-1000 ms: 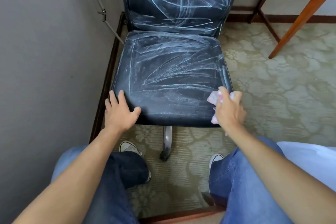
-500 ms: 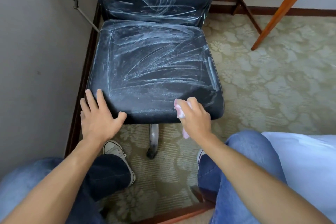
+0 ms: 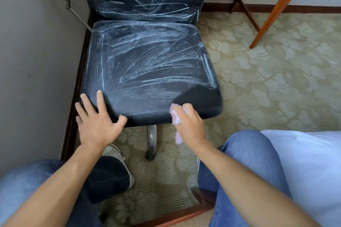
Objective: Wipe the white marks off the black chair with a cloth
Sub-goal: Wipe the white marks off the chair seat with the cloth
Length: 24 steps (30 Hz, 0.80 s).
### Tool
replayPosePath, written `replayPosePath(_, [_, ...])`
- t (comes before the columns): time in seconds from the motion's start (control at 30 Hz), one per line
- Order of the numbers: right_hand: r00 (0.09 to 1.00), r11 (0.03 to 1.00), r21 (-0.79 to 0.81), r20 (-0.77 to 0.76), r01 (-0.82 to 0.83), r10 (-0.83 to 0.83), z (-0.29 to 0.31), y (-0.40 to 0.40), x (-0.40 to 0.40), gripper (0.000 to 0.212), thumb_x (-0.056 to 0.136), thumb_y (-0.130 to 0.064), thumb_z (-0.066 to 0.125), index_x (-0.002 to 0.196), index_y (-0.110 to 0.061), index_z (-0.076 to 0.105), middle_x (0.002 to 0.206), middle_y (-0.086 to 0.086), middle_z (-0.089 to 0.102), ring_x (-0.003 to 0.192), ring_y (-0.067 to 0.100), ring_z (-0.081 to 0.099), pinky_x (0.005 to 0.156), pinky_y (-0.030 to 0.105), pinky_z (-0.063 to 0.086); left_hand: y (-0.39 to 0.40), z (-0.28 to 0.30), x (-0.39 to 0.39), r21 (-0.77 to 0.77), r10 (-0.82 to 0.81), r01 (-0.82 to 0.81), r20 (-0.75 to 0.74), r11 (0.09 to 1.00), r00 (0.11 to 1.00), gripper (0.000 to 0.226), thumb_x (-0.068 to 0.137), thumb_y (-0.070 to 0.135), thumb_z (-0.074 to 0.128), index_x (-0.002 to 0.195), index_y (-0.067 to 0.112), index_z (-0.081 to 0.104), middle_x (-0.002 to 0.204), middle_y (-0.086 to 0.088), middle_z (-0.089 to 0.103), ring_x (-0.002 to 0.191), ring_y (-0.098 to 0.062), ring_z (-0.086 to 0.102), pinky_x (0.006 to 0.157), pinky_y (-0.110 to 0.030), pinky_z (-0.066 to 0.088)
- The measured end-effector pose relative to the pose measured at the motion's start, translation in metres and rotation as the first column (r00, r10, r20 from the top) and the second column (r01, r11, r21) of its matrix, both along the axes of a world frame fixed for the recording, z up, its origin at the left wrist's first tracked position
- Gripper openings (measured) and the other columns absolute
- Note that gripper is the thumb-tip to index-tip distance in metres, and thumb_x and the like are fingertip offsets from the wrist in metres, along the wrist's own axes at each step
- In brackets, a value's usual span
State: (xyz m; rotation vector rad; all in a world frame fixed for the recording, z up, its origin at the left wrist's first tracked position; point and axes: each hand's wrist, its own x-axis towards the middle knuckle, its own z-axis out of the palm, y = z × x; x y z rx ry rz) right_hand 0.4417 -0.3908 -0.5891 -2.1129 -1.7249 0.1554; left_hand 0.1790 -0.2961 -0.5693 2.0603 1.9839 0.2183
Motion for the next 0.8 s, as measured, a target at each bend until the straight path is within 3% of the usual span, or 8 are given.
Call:
replayPosePath(0.1, [0.968, 0.97, 0.029, -0.079, 0.24, -0.237, 0.005, 0.008, 0.023, 0.014, 0.095, -0.034, 0.055, 0.108, -0.036, 0.06, 0.099, -0.012, 0.046, 0.093, 0.022, 0.056, 0.072, 0.035, 0.043, 0.0, -0.002, 0.005, 0.067, -0.054, 0.059, -0.076, 0.996, 0.996, 0.109, 0.076, 0.073, 0.04, 0.165, 0.018, 0.009, 0.171, -0.025, -0.002, 0.158, -0.046, -0.003, 0.122, -0.072, 0.01])
replayPosePath(0.23, [0.701, 0.711, 0.069, -0.26, 0.7, -0.664, 0.003, 0.011, 0.068, 0.027, 0.097, -0.026, 0.058, 0.123, -0.035, 0.06, 0.118, -0.007, 0.052, 0.09, 0.033, 0.063, 0.071, 0.032, 0.039, -0.008, -0.004, 0.026, 0.223, -0.352, 0.389, -0.19, 0.894, 0.917, 0.098, 0.083, 0.066, 0.046, 0.164, 0.013, 0.027, 0.174, -0.013, 0.014, 0.159, -0.041, 0.008, 0.123, -0.069, 0.009])
replayPosePath(0.33, [0.815, 0.822, 0.074, -0.207, 0.565, -0.541, -0.004, 0.007, 0.049, 0.025, 0.096, -0.025, 0.058, 0.12, -0.035, 0.061, 0.112, -0.006, 0.047, 0.09, 0.03, 0.062, 0.072, 0.032, 0.038, -0.018, -0.006, 0.056, 0.247, -0.525, 0.579, -0.255, 0.777, 0.812, 0.09, 0.088, 0.059, 0.057, 0.163, 0.017, 0.032, 0.172, -0.01, 0.024, 0.158, -0.04, 0.019, 0.123, -0.067, 0.015])
replayPosePath(0.43, [0.987, 0.983, 0.098, -0.051, 0.158, -0.154, -0.009, 0.001, 0.009, 0.032, 0.093, -0.035, 0.051, 0.123, -0.033, 0.061, 0.106, -0.003, 0.047, 0.092, 0.026, 0.057, 0.069, 0.035, 0.046, -0.027, -0.014, 0.08, 0.207, -0.603, 0.676, -0.322, 0.708, 0.73, 0.088, 0.086, 0.054, 0.07, 0.161, 0.02, 0.038, 0.17, -0.014, 0.029, 0.156, -0.045, 0.022, 0.123, -0.067, 0.019])
replayPosePath(0.53, [1.0, 0.997, 0.081, 0.021, 0.003, -0.005, -0.011, -0.004, 0.004, 0.04, 0.09, -0.031, 0.051, 0.129, -0.032, 0.057, 0.11, 0.002, 0.049, 0.094, 0.028, 0.055, 0.064, 0.039, 0.052, -0.027, -0.017, 0.091, 0.196, -0.575, 0.662, -0.36, 0.723, 0.735, 0.086, 0.081, 0.04, 0.079, 0.157, 0.019, 0.044, 0.166, -0.019, 0.033, 0.151, -0.051, 0.027, 0.121, -0.069, 0.021])
replayPosePath(0.63, [0.967, 0.968, 0.044, -0.069, 0.249, -0.246, -0.007, 0.001, 0.031, 0.044, 0.093, -0.015, 0.056, 0.135, -0.027, 0.055, 0.124, 0.008, 0.048, 0.103, 0.031, 0.054, 0.077, 0.038, 0.047, -0.026, -0.017, 0.092, 0.23, -0.545, 0.647, -0.379, 0.727, 0.747, 0.082, 0.083, 0.018, 0.078, 0.157, 0.021, 0.043, 0.164, -0.02, 0.035, 0.15, -0.051, 0.029, 0.121, -0.069, 0.019])
replayPosePath(0.73, [0.766, 0.789, 0.006, -0.24, 0.615, -0.596, 0.002, 0.005, 0.066, 0.046, 0.096, -0.017, 0.053, 0.141, -0.024, 0.05, 0.134, 0.015, 0.043, 0.112, 0.036, 0.05, 0.084, 0.036, 0.038, -0.026, -0.019, 0.091, 0.238, -0.529, 0.645, -0.406, 0.726, 0.745, 0.085, 0.087, 0.009, 0.073, 0.162, 0.023, 0.034, 0.168, -0.018, 0.028, 0.153, -0.049, 0.022, 0.122, -0.069, 0.013])
replayPosePath(0.8, [0.756, 0.778, 0.015, -0.248, 0.628, -0.606, 0.0, 0.004, 0.06, 0.042, 0.097, -0.019, 0.055, 0.139, -0.022, 0.053, 0.131, 0.012, 0.047, 0.111, 0.03, 0.052, 0.083, 0.031, 0.04, -0.026, -0.021, 0.091, 0.239, -0.527, 0.647, -0.412, 0.724, 0.743, 0.087, 0.088, 0.007, 0.072, 0.163, 0.024, 0.031, 0.169, -0.017, 0.026, 0.154, -0.049, 0.021, 0.123, -0.069, 0.011])
